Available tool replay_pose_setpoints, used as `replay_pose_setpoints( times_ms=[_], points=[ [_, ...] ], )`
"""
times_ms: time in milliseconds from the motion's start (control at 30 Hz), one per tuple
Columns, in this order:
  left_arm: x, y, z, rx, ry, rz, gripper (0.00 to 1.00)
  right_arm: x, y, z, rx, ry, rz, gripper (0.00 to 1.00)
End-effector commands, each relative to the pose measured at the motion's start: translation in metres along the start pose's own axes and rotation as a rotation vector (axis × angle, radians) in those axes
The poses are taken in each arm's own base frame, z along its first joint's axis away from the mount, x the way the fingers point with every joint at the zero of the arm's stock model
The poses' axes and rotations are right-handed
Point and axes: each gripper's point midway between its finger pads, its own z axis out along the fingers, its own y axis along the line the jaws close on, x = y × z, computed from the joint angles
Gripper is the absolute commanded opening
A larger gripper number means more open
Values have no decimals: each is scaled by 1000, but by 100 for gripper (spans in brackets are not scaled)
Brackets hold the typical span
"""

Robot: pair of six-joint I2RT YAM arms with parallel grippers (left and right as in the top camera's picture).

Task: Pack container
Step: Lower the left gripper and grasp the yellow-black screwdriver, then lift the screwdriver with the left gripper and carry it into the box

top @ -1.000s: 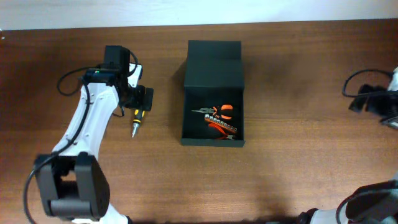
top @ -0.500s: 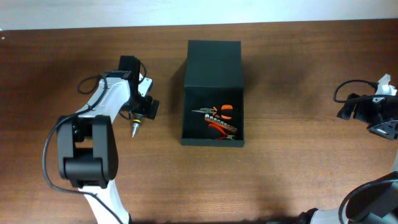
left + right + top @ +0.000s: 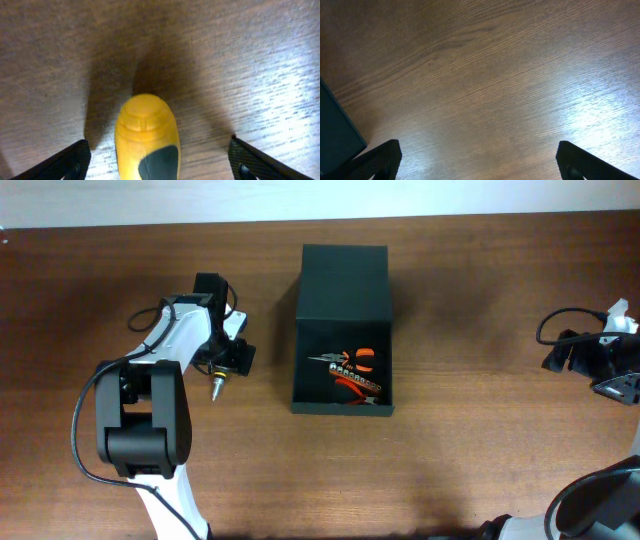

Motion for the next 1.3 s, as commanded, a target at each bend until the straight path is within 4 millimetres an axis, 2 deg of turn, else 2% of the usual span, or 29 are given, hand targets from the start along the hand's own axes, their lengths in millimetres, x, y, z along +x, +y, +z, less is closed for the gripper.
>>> replay_pose_setpoints(
  times_ms=[0,33,67,133,200,300,400,500,733,767,833,1033,1133,1233,1267],
  points=[
    [19,-3,19,4,83,-39,89,0,3,-3,-12,-13,-2,99],
    [20,-4,20,4,87,-43,89,0,3,-3,-12,-13,-2,99],
    [23,-4,22,6,95,-43,80,0,4,-3,-12,-13,-2,99],
    [25,-5,23,7,101,-43,72,1,4,-3,-13,-10,-1,99],
    [26,-5,23,7,104,-42,65,2,4,-3,-13,-5,0,99],
    [25,-5,23,7,102,-43,60,3,4,-3,-14,2,0,99],
    [25,-5,23,7,102,-43,45,4,4,-3,-14,3,1,99],
    [26,-5,23,7,103,-43,41,4,4,-3,-14,5,1,99],
    [26,-5,23,7,103,-42,20,6,4,-3,-14,10,2,99],
    [25,-5,23,6,101,-42,12,6,4,-3,-14,10,5,99],
    [24,-4,23,5,97,-42,3,6,4,-3,-15,11,5,99],
    [22,-4,21,4,91,-41,2,6,4,-3,-15,12,5,99],
    [18,-5,12,5,89,-37,2,6,4,-3,-15,12,5,99],
    [7,-8,-10,6,70,-25,2,6,4,-3,-15,12,5,99],
    [-4,-10,-29,1,38,-14,1,6,4,-3,-15,12,5,99]
  ],
)
